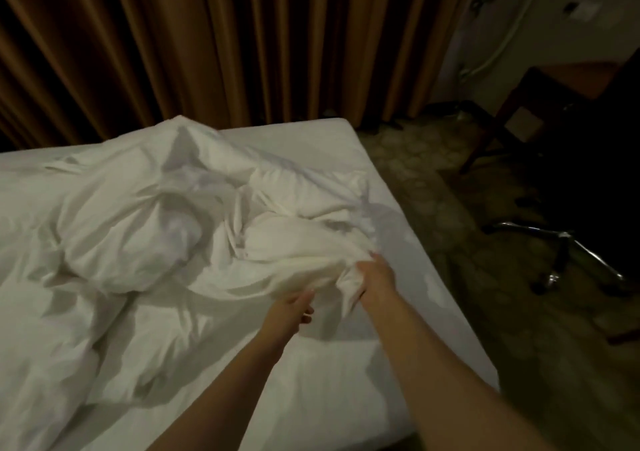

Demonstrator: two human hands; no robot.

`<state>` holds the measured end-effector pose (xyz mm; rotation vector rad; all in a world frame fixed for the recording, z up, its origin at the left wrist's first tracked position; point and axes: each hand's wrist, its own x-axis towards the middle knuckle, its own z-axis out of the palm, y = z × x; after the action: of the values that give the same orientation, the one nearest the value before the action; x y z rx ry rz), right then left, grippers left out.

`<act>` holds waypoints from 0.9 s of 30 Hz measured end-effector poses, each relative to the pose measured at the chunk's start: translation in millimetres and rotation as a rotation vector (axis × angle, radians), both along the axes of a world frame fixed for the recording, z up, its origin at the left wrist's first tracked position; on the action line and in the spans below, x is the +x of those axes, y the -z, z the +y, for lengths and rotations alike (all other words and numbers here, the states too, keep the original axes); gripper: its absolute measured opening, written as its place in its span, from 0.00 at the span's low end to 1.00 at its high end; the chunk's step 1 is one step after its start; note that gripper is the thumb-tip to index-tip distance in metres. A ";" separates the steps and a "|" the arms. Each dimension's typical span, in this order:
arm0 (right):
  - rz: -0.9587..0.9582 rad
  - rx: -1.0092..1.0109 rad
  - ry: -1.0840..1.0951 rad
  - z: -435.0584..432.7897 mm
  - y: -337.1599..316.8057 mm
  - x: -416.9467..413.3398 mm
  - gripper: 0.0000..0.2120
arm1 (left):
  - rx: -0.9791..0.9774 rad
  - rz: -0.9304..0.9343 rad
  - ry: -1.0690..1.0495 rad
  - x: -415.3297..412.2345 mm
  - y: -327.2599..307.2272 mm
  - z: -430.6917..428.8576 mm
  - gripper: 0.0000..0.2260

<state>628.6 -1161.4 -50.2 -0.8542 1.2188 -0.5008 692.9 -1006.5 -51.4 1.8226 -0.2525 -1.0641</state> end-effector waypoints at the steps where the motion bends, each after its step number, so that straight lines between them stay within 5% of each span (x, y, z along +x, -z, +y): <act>1: -0.056 0.003 0.058 -28.7 -13.0 -23.6 0.12 | 0.001 -0.057 -0.047 -11.7 -3.5 -7.8 0.11; 7: -0.071 -0.253 0.230 -111.5 -91.9 -161.3 0.18 | -0.010 -0.672 0.026 -114.9 -16.1 -65.7 0.07; 11: 0.053 -0.167 0.145 -105.7 -85.2 -207.8 0.25 | 0.163 -0.810 0.382 -161.4 5.8 -98.7 0.32; 15: 0.014 -0.084 0.022 -105.6 -76.8 -222.6 0.27 | 0.368 -0.906 0.540 -183.7 22.9 -106.3 0.41; 21: 0.113 -0.100 0.013 -139.7 -101.1 -244.1 0.21 | 0.430 -1.062 0.303 -154.2 15.6 -115.4 0.12; 27: 0.052 -0.059 0.156 -152.6 -93.1 -245.5 0.25 | 0.373 -0.996 0.385 -132.3 17.1 -111.5 0.13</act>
<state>383.1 -1314.0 42.8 -0.8306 1.3305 -0.6465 560.6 -1118.0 -68.5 2.6029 -1.0819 -0.3535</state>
